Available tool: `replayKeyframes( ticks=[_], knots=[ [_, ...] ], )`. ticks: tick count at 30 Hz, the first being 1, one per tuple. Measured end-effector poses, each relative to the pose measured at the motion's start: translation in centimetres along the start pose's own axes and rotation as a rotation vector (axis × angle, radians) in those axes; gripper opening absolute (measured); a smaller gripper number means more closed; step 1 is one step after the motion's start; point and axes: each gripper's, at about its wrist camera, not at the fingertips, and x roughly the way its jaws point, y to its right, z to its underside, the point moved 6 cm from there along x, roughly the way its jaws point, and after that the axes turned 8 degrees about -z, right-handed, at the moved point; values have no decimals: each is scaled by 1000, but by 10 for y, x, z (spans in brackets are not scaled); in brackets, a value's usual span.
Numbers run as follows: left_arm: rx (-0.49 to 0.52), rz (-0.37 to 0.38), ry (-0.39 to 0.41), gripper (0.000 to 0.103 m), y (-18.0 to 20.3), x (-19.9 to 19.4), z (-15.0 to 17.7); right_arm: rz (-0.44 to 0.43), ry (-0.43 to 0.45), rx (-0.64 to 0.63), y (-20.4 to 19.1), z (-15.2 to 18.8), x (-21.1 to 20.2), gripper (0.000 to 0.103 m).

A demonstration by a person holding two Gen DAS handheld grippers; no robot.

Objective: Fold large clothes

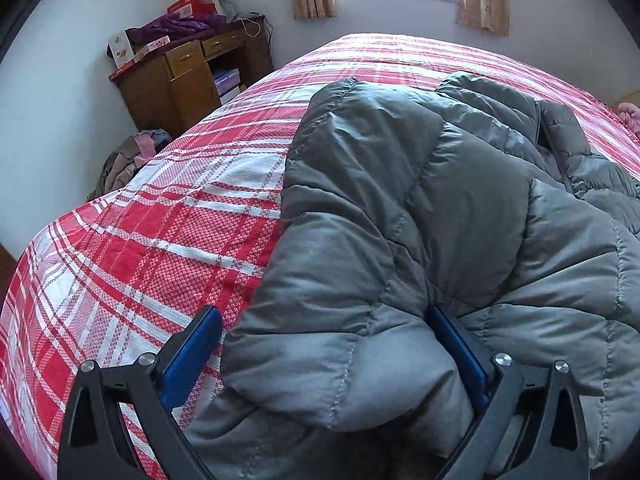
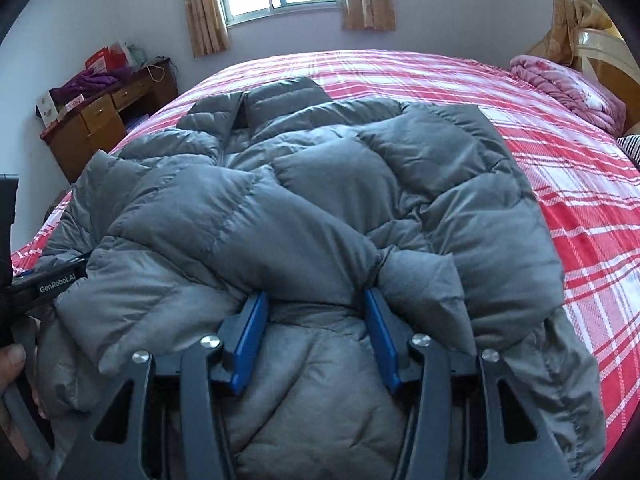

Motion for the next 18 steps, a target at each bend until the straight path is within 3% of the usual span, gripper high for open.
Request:
replayKeyframes(
  ticks=[6, 9, 11, 13, 16, 18],
  knots=[
    [7, 1, -39, 102, -16, -22, -5, 9, -13, -19, -3, -1, -1, 53],
    [-25, 28, 0, 102, -35, -57, -22, -15, -4, -33, -5, -10, -22, 54],
    [-66, 52, 35, 102, -45, -74, -44, -17, 77, -39, -4, -28, -54, 80],
    [-100, 29, 71, 102, -46, -79, -66, 23, 153, -46, 1, -50, -76, 93],
    [-148, -57, 89, 102, -33, -61, -89, 124, 186, 66, 27, -84, -75, 91],
    [-167, -69, 55, 102, -22, -40, -92, 162, 197, 157, 44, -99, -63, 82]
  ],
)
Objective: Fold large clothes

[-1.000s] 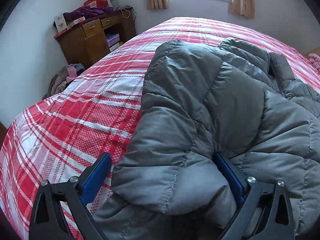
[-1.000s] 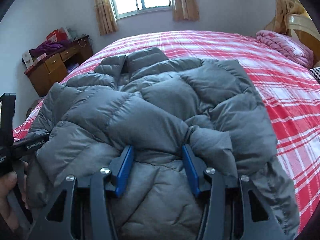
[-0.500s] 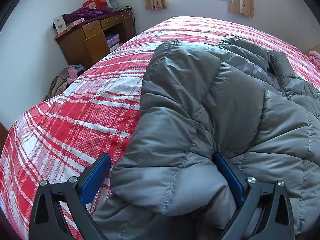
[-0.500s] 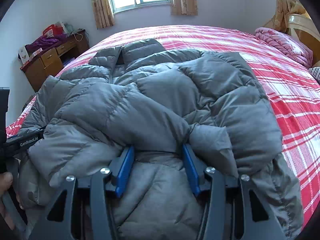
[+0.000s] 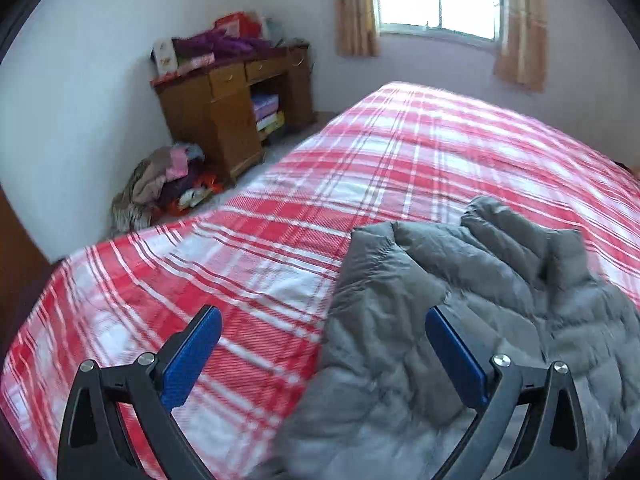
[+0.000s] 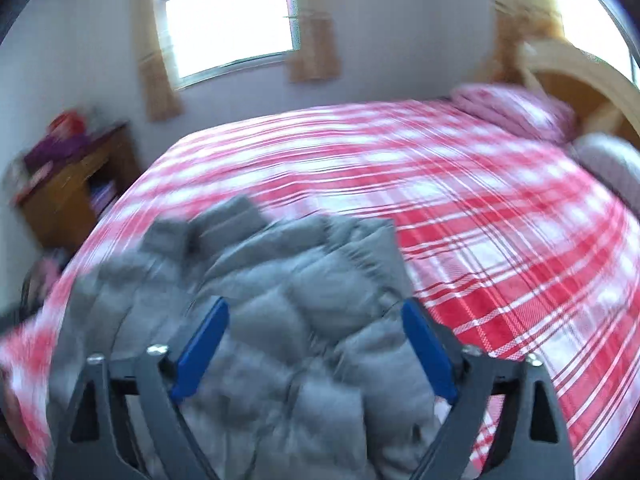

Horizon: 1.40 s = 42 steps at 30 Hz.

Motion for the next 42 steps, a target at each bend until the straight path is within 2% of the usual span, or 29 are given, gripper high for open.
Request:
replayKeyframes(
  ticks=[4, 9, 12, 17, 34, 36, 38, 40, 42],
  knots=[
    [33, -51, -46, 102, 22, 41, 9, 73, -46, 62, 10, -2, 51, 79],
    [59, -41, -108, 102, 38, 72, 34, 116, -106, 93, 25, 21, 92, 79],
    [74, -33, -94, 102, 43, 79, 39, 125, -119, 95, 27, 30, 98, 79],
    [36, 11, -119, 102, 38, 85, 43, 114, -128, 105, 30, 36, 101, 80],
    [61, -25, -100, 102, 42, 83, 45, 165, -170, 56, 23, 43, 113, 83],
    [81, -15, -119, 102, 42, 82, 42, 169, -173, 49, 22, 43, 113, 83],
    [113, -28, -158, 102, 34, 74, 34, 153, -195, 43, 21, 42, 115, 89],
    [124, 17, -92, 102, 26, 47, 12, 133, -231, 18, 18, 37, 110, 89],
    [135, 58, -3, 102, 24, 25, -13, 84, -224, 4, 12, 25, 95, 92]
  ],
)
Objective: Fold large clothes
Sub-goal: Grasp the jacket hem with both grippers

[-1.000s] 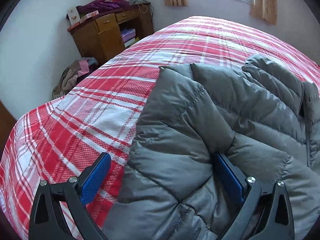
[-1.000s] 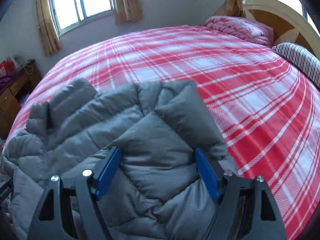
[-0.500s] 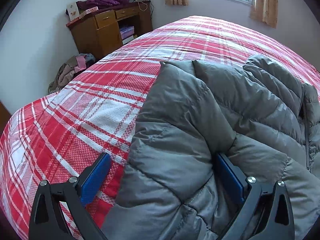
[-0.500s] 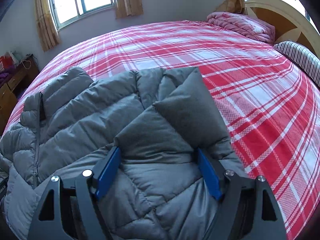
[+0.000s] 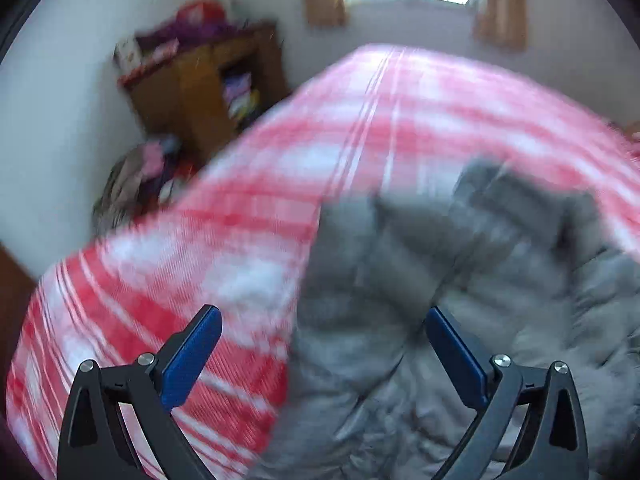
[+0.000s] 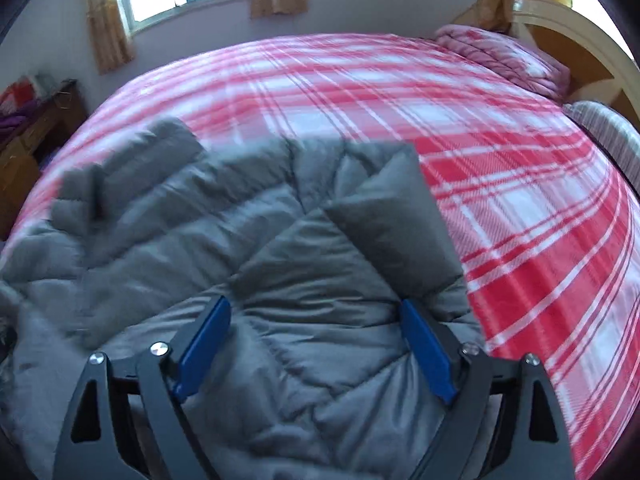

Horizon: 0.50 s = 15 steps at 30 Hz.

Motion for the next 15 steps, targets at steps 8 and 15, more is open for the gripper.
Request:
replayKeyframes(
  ticks=[8, 15],
  knots=[
    [22, 118, -24, 102, 50, 21, -79, -117, -13, -51, -35, -76, -2, 99],
    [-55, 249, -131, 102, 98, 69, -123, -173, -3, -43, -61, -134, 37, 101]
  ],
)
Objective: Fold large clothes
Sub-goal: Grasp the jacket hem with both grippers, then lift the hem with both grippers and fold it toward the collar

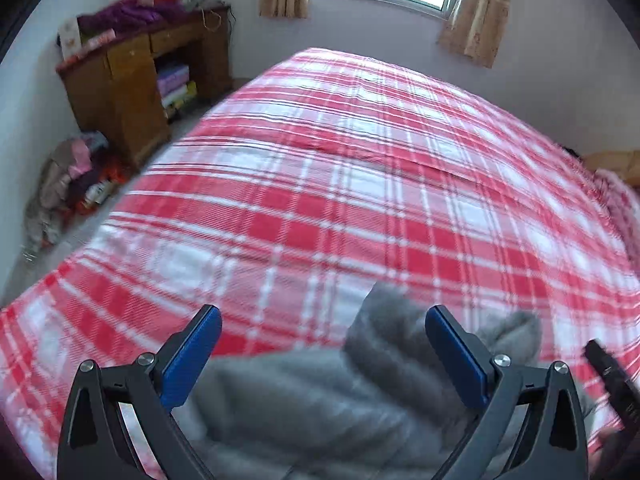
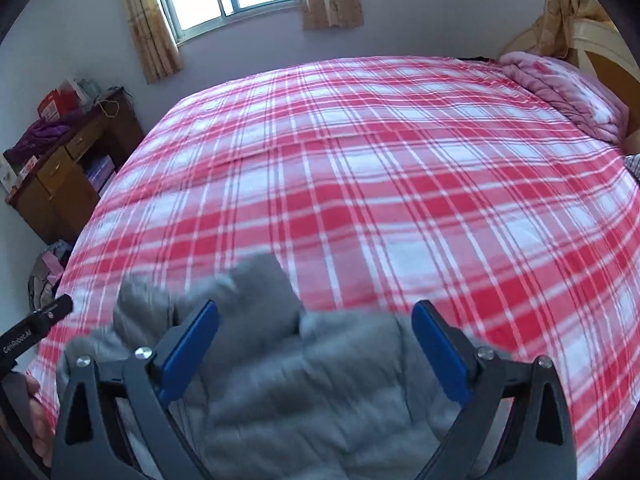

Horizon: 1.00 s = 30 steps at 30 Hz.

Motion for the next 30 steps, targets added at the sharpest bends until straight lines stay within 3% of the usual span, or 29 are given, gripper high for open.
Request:
replayKeyframes(
  ticks=[5, 9, 11, 12, 13, 15, 16, 17, 18, 20, 26, 30],
  knots=[
    [54, -22, -35, 102, 27, 40, -9, -45, -57, 46, -8, -17, 43, 102],
    [119, -46, -65, 102, 39, 66, 5, -37, -106, -4, -18, -16, 75, 102],
    [123, -12, -80, 101, 41, 72, 14, -17, -122, -31, -19, -15, 86, 102],
    [122, 23, -74, 87, 42, 70, 17, -15, -136, -39, -19, -14, 90, 102],
    [131, 88, -75, 61, 45, 66, 22, -23, -156, -48, -18, -11, 93, 98],
    [160, 153, -95, 25, 48, 59, 28, -75, -220, -80, -20, -1, 96, 66],
    [179, 164, -77, 19, 47, 48, 30, -92, -246, -112, -21, 5, 95, 39],
    [197, 168, -50, 17, 46, 38, 30, -84, -250, -146, -21, 9, 90, 25],
    [217, 168, -12, 14, 43, 24, 31, -83, -245, -167, -21, 12, 83, 19],
    [242, 191, 39, 11, 39, -1, 35, -102, -217, -207, -19, 15, 61, 13],
    [295, 225, 191, 8, 16, -62, 72, -125, -109, -298, -5, 30, -9, 10],
    [298, 207, 189, 8, 4, -57, 105, -139, -69, -308, 3, 53, -29, 9]
  ],
)
